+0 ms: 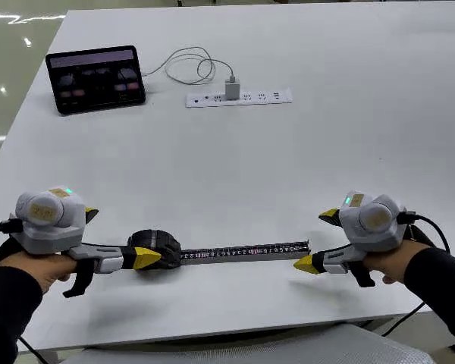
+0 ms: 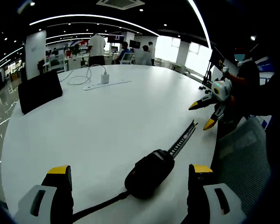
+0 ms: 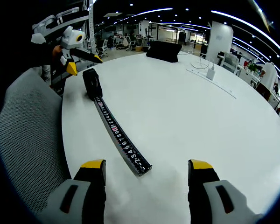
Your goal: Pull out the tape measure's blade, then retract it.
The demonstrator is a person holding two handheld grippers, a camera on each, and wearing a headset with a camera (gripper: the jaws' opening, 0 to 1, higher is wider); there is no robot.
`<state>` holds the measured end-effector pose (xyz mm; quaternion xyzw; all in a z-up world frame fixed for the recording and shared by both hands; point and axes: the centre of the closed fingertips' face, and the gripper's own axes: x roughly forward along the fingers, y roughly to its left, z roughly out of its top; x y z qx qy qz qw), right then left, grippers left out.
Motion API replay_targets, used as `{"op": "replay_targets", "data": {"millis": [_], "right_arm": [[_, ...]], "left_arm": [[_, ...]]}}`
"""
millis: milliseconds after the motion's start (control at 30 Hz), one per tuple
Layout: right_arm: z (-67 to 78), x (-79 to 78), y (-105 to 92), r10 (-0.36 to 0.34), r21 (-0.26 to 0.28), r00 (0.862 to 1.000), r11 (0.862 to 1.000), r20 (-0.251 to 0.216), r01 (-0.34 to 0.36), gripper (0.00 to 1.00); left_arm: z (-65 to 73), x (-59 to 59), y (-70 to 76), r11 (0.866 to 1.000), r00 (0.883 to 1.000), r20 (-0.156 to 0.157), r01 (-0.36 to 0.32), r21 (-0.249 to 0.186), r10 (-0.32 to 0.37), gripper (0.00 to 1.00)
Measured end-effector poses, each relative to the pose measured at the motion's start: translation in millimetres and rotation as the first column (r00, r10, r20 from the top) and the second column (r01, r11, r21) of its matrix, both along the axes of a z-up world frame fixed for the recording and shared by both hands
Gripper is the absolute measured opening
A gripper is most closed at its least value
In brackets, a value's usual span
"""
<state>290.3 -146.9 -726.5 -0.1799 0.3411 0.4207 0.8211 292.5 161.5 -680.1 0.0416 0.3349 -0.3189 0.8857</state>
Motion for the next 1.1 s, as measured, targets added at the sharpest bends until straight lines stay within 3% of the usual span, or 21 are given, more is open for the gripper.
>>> {"op": "replay_targets", "data": {"millis": [133, 200, 267, 333, 400, 433, 467, 567, 633, 1100], "right_arm": [[2.3, -6.3, -4.0, -0.002, -0.006, 1.000, 1.000, 0.010, 0.002, 0.67], [4.4, -8.7, -7.4, -0.008, -0.015, 1.000, 1.000, 0.023, 0.008, 0.67], [8.2, -11.0, -10.2, -0.027, 0.004, 0.999, 1.000, 0.022, 0.027, 0.67], [10.5, -13.8, -14.8, -0.044, 0.012, 0.999, 0.999, 0.022, 0.044, 0.69], [12.4, -17.8, -19.9, -0.058, 0.021, 0.998, 0.998, 0.016, 0.058, 0.68], [13.3, -19.3, -22.5, -0.068, 0.026, 0.998, 0.997, 0.013, 0.068, 0.68], [14.5, -20.1, -24.7, -0.078, 0.032, 0.997, 0.996, 0.016, 0.077, 0.69], [19.6, -27.2, -33.7, -0.105, 0.050, 0.994, 0.993, 0.022, 0.104, 0.71], [21.4, -32.8, -37.4, -0.102, 0.049, 0.994, 0.994, 0.033, 0.101, 0.72], [26.6, -58.0, -60.3, -0.156, 0.063, 0.987, 0.986, 0.041, 0.154, 0.82]], "left_arm": [[-0.3, -5.7, 5.8, 1.000, 0.999, 0.030, -0.017, 0.003, 0.017, 1.00], [-4.0, -10.2, 8.6, 1.000, 1.000, 0.005, -0.028, -0.008, 0.028, 1.00], [-4.1, -12.2, 12.6, 0.999, 0.999, 0.014, -0.036, -0.003, 0.036, 1.00], [-1.5, -16.8, 12.9, 0.999, 0.999, 0.007, -0.040, -0.030, 0.040, 1.00], [-2.8, -22.2, 15.3, 1.000, 1.000, 0.011, -0.025, -0.003, 0.025, 1.00], [-2.4, -21.6, 18.1, 1.000, 0.999, 0.034, -0.020, 0.023, 0.019, 1.00], [-0.5, -21.8, 18.4, 1.000, 0.999, 0.048, -0.020, 0.022, 0.019, 1.00], [4.2, -25.3, 23.7, 0.998, 0.997, 0.028, -0.065, -0.025, 0.065, 1.00], [4.3, -26.6, 26.8, 0.996, 0.997, 0.025, -0.078, -0.033, 0.079, 1.00], [4.9, -45.0, 34.5, 0.997, 0.997, 0.024, -0.067, -0.035, 0.068, 1.00]]}}
